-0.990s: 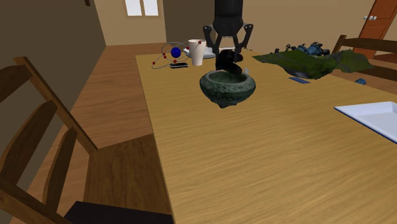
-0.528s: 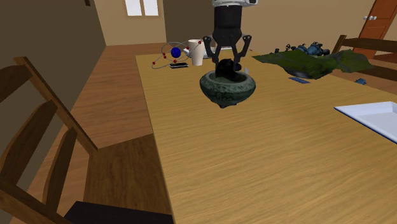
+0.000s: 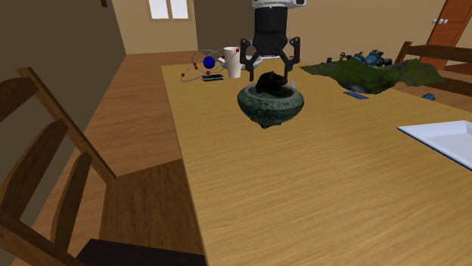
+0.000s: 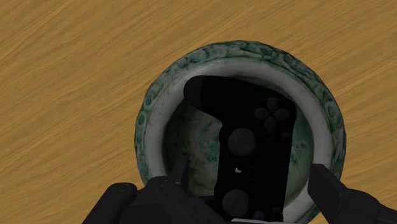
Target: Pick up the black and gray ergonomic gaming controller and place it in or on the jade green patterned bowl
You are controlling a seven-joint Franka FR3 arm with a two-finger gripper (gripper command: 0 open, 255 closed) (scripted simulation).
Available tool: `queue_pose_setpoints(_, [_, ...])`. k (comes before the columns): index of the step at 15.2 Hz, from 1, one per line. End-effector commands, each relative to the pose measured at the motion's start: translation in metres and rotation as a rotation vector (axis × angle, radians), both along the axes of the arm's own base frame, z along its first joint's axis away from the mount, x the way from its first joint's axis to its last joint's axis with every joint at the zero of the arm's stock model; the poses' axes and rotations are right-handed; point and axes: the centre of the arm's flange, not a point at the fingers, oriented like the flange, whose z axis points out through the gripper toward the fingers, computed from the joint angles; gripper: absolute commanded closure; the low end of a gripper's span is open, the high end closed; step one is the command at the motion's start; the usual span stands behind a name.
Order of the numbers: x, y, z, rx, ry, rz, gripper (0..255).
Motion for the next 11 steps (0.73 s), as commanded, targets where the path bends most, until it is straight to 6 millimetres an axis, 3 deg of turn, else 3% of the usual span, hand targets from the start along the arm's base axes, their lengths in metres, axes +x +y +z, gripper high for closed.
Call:
queue_pose_setpoints(1, [0.000, 0.000, 0.000, 0.000, 0.000, 0.000, 0])
queue_pose_setpoints(3, [0.000, 0.000, 0.000, 0.000, 0.000, 0.000, 0])
queue_pose_setpoints(7, [0.005, 0.002, 0.050, 0.000, 0.000, 0.000, 0])
queue_pose_setpoints(11, [0.005, 0.002, 0.050, 0.000, 0.000, 0.000, 0])
